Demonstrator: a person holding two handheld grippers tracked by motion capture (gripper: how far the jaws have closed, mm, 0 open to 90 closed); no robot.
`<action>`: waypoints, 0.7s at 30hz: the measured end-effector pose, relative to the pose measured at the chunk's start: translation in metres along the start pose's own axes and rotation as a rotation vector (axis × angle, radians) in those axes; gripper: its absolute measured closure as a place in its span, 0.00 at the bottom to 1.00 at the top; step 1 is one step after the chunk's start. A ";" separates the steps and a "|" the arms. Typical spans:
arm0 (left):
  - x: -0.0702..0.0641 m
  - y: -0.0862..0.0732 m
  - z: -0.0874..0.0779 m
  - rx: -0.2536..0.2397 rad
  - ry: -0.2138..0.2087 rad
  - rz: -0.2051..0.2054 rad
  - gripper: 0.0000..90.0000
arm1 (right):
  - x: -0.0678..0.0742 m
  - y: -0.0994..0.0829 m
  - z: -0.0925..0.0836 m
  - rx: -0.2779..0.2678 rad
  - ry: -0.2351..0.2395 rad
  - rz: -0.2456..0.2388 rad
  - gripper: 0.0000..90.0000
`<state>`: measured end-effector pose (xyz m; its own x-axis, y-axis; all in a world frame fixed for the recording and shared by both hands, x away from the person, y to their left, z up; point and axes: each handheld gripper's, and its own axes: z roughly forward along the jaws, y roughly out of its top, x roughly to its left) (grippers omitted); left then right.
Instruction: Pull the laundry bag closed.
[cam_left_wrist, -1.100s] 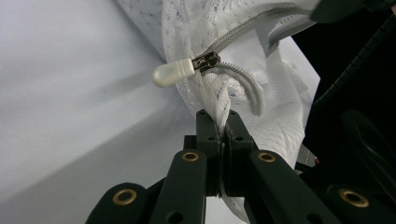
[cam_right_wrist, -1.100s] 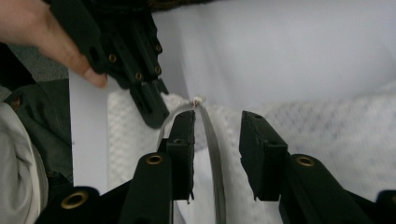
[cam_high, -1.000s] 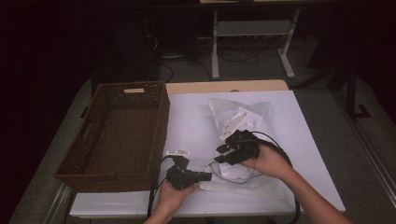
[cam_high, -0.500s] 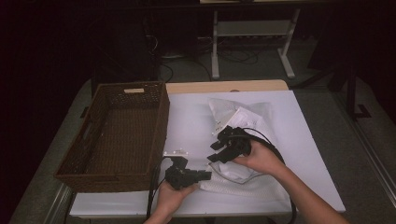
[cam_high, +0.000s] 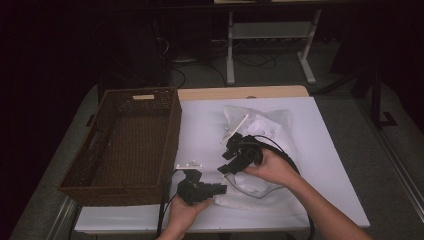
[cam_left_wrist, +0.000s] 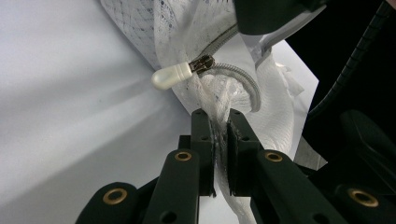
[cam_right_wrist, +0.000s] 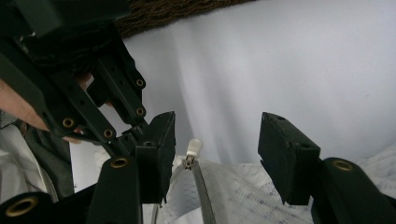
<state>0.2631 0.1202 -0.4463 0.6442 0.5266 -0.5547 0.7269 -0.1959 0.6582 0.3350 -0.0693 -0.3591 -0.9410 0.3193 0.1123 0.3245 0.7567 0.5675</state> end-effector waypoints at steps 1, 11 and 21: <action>0.000 0.000 0.000 0.001 0.004 0.004 0.93 | 0.001 0.001 0.001 0.006 -0.002 0.003 0.50; -0.004 -0.003 0.001 -0.007 0.027 0.022 0.94 | 0.007 0.004 0.021 0.030 -0.003 0.010 0.54; -0.007 -0.003 0.001 -0.006 0.058 0.043 0.96 | 0.012 -0.003 0.038 0.103 -0.011 0.059 0.66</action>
<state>0.2566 0.1160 -0.4453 0.6599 0.5647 -0.4956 0.6973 -0.2146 0.6839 0.3260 -0.0461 -0.3910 -0.9190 0.3708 0.1337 0.3879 0.7908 0.4734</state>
